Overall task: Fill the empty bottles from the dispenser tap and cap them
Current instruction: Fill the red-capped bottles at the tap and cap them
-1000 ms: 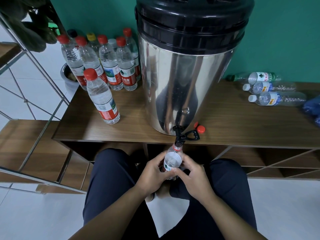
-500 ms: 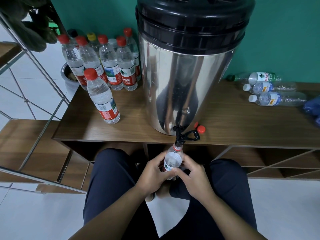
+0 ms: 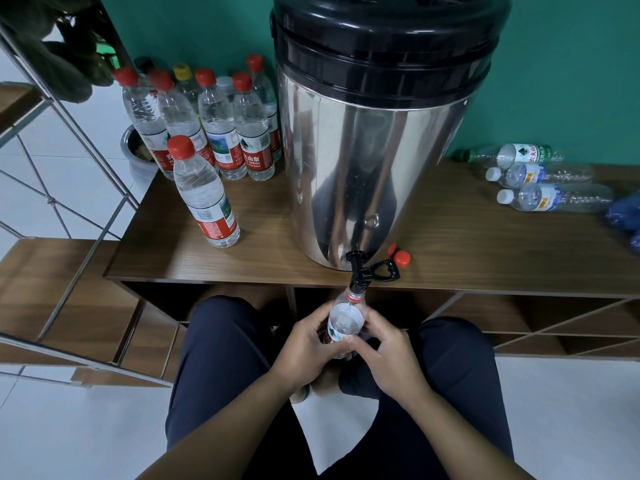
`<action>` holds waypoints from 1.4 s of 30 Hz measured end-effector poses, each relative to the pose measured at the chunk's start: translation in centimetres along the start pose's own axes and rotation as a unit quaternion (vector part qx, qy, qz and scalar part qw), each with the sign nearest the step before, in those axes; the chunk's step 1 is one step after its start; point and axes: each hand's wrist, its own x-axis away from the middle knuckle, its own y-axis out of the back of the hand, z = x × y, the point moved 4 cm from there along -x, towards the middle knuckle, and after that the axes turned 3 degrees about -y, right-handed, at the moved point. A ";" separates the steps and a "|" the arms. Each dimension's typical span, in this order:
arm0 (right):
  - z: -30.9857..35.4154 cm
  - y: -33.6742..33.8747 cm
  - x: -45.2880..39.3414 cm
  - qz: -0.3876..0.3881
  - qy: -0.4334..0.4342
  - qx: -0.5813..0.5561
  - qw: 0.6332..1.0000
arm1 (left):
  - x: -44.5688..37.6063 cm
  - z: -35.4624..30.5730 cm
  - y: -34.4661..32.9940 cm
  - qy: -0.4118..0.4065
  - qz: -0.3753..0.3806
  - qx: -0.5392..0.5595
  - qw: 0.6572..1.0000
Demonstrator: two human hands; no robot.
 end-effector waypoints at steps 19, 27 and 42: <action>0.6 0.1 0.2 0.002 0.002 -0.012 1.000 | 0.1 -0.1 -0.1 0.007 0.003 0.012 1.000; 0.3 0.1 0.2 0.000 0.005 -0.005 1.000 | 0.1 0.1 0.0 0.005 0.001 0.005 1.000; -0.1 0.0 0.1 0.001 0.001 -0.004 1.000 | 0.1 0.1 -0.1 0.004 -0.002 -0.014 1.000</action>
